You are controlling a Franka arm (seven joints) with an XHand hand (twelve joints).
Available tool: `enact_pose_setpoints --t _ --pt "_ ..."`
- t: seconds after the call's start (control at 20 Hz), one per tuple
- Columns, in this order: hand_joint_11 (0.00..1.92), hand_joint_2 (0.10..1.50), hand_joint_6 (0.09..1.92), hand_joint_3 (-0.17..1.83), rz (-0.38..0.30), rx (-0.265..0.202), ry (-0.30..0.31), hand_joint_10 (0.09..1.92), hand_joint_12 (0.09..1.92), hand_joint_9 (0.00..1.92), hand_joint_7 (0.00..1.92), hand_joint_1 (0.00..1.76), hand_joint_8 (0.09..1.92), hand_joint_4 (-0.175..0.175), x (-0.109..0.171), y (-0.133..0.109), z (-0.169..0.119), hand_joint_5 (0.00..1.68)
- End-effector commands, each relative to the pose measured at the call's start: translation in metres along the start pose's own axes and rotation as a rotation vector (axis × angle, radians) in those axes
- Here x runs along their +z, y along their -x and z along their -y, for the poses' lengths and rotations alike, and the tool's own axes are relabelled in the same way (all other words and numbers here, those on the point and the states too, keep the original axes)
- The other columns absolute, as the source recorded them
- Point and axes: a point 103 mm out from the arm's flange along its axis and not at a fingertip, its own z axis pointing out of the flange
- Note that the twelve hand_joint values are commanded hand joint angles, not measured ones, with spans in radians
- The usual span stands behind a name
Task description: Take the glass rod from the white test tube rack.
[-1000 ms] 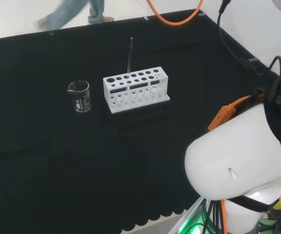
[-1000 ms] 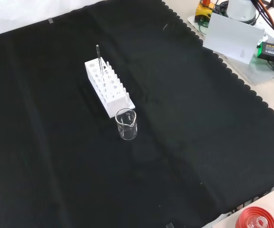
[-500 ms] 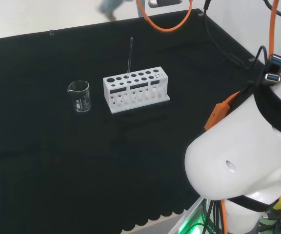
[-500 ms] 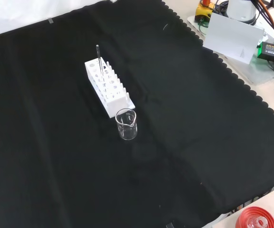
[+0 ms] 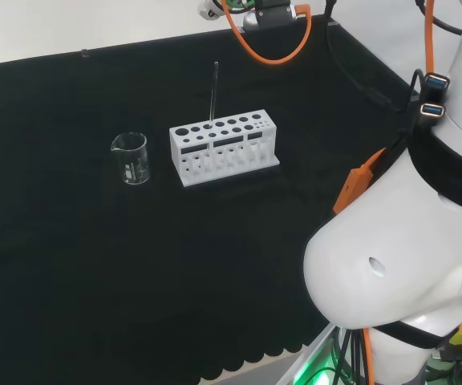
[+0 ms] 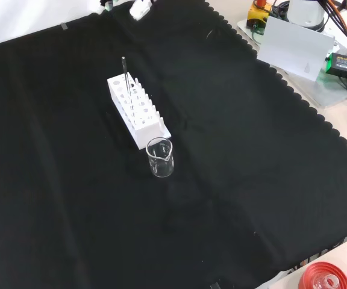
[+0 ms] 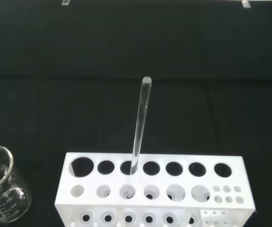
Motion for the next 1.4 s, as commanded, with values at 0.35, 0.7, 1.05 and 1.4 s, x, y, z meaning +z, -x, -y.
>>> enact_pose_setpoints --t 0.35,0.7,1.05,1.4 --pt "0.74 1.28 0.09 -0.17 -0.022 0.005 -0.082 0.73 1.29 0.67 0.36 0.5 0.77 -0.102 0.058 0.001 -0.012 0.4" --pt "0.75 1.29 0.09 -0.17 -0.016 0.001 -0.102 0.73 1.29 0.7 0.38 0.49 0.77 -0.1 0.068 -0.003 -0.009 0.4" --pt "0.76 1.3 0.09 -0.17 -0.009 -0.016 -0.122 0.73 1.29 0.73 0.4 0.49 0.78 -0.099 0.083 -0.009 -0.011 0.41" --pt "0.77 1.3 0.09 -0.17 -0.017 -0.047 -0.14 0.72 1.29 0.75 0.41 0.49 0.78 -0.099 0.097 -0.013 -0.012 0.42"
